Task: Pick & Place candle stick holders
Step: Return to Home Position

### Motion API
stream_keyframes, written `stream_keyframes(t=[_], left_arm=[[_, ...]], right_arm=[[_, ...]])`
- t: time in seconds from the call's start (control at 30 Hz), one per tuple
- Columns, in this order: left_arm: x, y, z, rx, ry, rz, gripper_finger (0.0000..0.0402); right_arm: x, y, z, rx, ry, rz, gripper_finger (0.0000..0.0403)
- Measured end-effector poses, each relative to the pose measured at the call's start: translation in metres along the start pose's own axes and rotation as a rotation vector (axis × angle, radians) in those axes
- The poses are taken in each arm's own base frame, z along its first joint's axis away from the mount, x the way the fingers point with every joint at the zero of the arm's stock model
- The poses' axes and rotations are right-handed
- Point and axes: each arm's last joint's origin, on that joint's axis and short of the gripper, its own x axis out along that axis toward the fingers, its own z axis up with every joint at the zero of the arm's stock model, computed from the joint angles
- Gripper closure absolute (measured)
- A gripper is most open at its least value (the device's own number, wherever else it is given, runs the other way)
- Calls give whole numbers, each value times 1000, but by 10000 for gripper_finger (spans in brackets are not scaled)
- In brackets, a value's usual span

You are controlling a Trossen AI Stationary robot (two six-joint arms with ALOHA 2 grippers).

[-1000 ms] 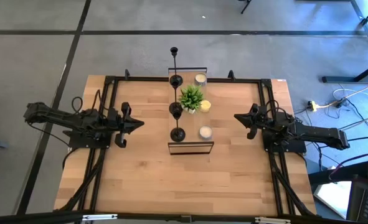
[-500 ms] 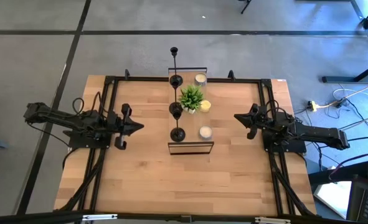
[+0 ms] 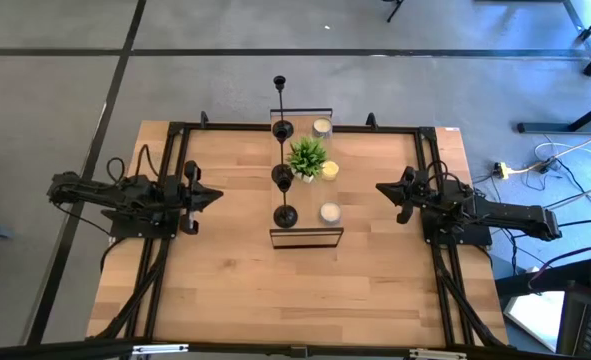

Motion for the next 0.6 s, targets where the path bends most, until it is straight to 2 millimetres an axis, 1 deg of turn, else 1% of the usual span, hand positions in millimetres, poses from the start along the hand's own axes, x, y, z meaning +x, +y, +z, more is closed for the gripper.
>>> stream_keyframes(t=[0.17,0.4,0.57,0.6], left_arm=[[-6,1,0,-5,4,-5,400],[-9,2,-2,-3,-7,-21,400],[-10,3,-25,-61,-54,-23,400],[-10,3,-26,-71,-52,-16,400]], right_arm=[[0,0,0,0,0,0,402],[0,0,0,0,0,0,402],[0,0,0,0,0,0,402],[0,0,0,0,0,0,402]])
